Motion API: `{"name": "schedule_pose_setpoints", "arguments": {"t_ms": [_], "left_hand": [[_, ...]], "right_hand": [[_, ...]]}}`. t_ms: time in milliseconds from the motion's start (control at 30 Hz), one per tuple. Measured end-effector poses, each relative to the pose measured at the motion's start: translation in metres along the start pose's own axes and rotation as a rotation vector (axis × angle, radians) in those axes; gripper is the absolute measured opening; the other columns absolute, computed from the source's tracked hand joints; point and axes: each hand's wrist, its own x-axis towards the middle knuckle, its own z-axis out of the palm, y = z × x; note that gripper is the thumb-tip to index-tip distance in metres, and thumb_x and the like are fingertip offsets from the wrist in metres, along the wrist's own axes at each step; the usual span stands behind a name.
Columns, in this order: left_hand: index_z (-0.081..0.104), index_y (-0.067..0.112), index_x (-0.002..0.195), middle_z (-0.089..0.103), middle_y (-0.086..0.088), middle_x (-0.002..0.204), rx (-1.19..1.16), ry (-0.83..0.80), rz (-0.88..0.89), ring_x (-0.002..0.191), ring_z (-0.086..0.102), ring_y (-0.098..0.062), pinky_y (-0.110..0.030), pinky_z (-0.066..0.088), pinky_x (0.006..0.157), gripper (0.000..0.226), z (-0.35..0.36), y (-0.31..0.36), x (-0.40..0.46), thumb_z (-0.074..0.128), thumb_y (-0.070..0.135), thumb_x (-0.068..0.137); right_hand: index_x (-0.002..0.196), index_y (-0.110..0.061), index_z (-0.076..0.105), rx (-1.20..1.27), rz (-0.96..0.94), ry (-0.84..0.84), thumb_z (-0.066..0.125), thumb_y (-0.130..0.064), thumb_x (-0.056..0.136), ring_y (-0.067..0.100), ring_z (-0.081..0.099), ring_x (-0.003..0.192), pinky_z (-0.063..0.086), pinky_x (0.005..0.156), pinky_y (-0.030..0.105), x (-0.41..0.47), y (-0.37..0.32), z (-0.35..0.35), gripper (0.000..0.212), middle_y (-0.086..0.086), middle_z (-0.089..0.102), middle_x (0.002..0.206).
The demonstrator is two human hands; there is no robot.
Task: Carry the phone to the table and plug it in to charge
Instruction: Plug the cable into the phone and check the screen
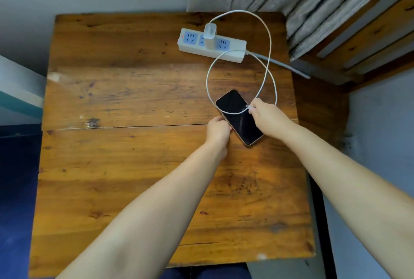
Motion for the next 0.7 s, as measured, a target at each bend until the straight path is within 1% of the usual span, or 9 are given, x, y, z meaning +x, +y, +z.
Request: {"name": "schedule_pose_setpoints", "arguments": {"t_ms": [67, 167, 267, 333, 400, 500, 567, 633, 700], "left_hand": [[0.056, 0.024, 0.074, 0.059, 0.003, 0.071, -0.075, -0.003, -0.011, 0.067, 0.054, -0.009, -0.026, 0.046, 0.066, 0.032, -0.002, 0.001, 0.001, 0.034, 0.011, 0.093], [0.063, 0.020, 0.098, 0.067, 0.001, 0.083, -0.145, -0.003, 0.004, 0.079, 0.063, -0.014, -0.032, 0.054, 0.069, 0.030, -0.017, 0.006, 0.008, 0.036, 0.034, 0.098], [0.059, 0.020, 0.117, 0.071, -0.006, 0.103, -0.163, -0.029, 0.057, 0.091, 0.068, -0.022, -0.039, 0.057, 0.077, 0.042, -0.045, 0.015, 0.016, 0.031, 0.046, 0.098], [0.058, 0.020, 0.119, 0.071, -0.009, 0.107, -0.221, -0.084, 0.073, 0.093, 0.070, -0.024, -0.041, 0.057, 0.080, 0.043, -0.068, 0.024, 0.018, 0.033, 0.047, 0.098], [0.061, 0.019, 0.111, 0.074, -0.009, 0.103, -0.311, -0.130, 0.070, 0.093, 0.071, -0.022, -0.039, 0.058, 0.079, 0.042, -0.098, 0.032, 0.017, 0.036, 0.049, 0.096], [0.062, 0.021, 0.112, 0.074, -0.008, 0.104, -0.403, -0.204, 0.081, 0.098, 0.069, -0.024, -0.042, 0.058, 0.080, 0.045, -0.142, 0.041, 0.012, 0.034, 0.053, 0.095], [0.058, 0.021, 0.123, 0.066, -0.011, 0.121, -0.487, -0.252, 0.130, 0.113, 0.061, -0.028, -0.046, 0.053, 0.091, 0.050, -0.165, 0.046, 0.006, 0.031, 0.054, 0.095], [0.047, 0.019, 0.135, 0.051, -0.016, 0.139, -0.608, -0.307, 0.183, 0.128, 0.047, -0.033, -0.052, 0.037, 0.108, 0.056, -0.178, 0.052, 0.001, 0.031, 0.055, 0.095], [0.040, 0.016, 0.140, 0.040, -0.017, 0.147, -0.730, -0.340, 0.236, 0.134, 0.039, -0.034, -0.054, 0.026, 0.113, 0.063, -0.192, 0.059, -0.004, 0.030, 0.058, 0.094]], "right_hand": [[0.099, -0.016, 0.048, 0.149, 0.058, -0.027, 0.030, -0.026, 0.100, 0.017, 0.057, 0.072, 0.041, 0.055, 0.029, -0.001, 0.000, -0.001, 0.020, 0.004, 0.059, 0.087], [0.098, -0.020, 0.051, 0.378, 0.076, -0.040, 0.031, -0.030, 0.098, 0.015, 0.061, 0.087, 0.050, 0.074, 0.033, -0.003, -0.009, 0.003, 0.023, 0.002, 0.063, 0.097], [0.098, -0.025, 0.051, 0.554, -0.002, -0.058, 0.030, -0.031, 0.098, 0.011, 0.062, 0.098, 0.048, 0.080, 0.030, -0.006, -0.037, 0.013, 0.022, -0.001, 0.063, 0.107], [0.098, -0.026, 0.051, 0.664, -0.032, -0.068, 0.030, -0.030, 0.099, 0.014, 0.060, 0.105, 0.049, 0.087, 0.032, -0.005, -0.058, 0.015, 0.021, 0.001, 0.062, 0.114], [0.100, -0.025, 0.050, 0.742, -0.063, -0.079, 0.031, -0.029, 0.100, 0.015, 0.059, 0.110, 0.049, 0.092, 0.035, -0.002, -0.081, 0.014, 0.020, 0.002, 0.061, 0.122], [0.094, -0.026, 0.051, 0.776, -0.158, -0.144, 0.032, -0.029, 0.100, 0.009, 0.063, 0.105, 0.051, 0.090, 0.033, 0.001, -0.111, 0.010, 0.020, -0.002, 0.062, 0.123], [0.093, -0.023, 0.054, 0.849, -0.217, -0.161, 0.034, -0.028, 0.100, 0.004, 0.066, 0.098, 0.054, 0.082, 0.028, -0.002, -0.129, 0.011, 0.022, -0.007, 0.064, 0.118], [0.098, -0.015, 0.057, 0.935, -0.252, -0.123, 0.036, -0.025, 0.099, 0.005, 0.067, 0.095, 0.056, 0.077, 0.024, -0.007, -0.144, 0.014, 0.023, -0.008, 0.067, 0.112], [0.096, -0.016, 0.060, 0.972, -0.294, -0.071, 0.039, -0.021, 0.098, 0.008, 0.067, 0.089, 0.055, 0.075, 0.026, -0.011, -0.161, 0.019, 0.021, -0.005, 0.069, 0.100]]}}
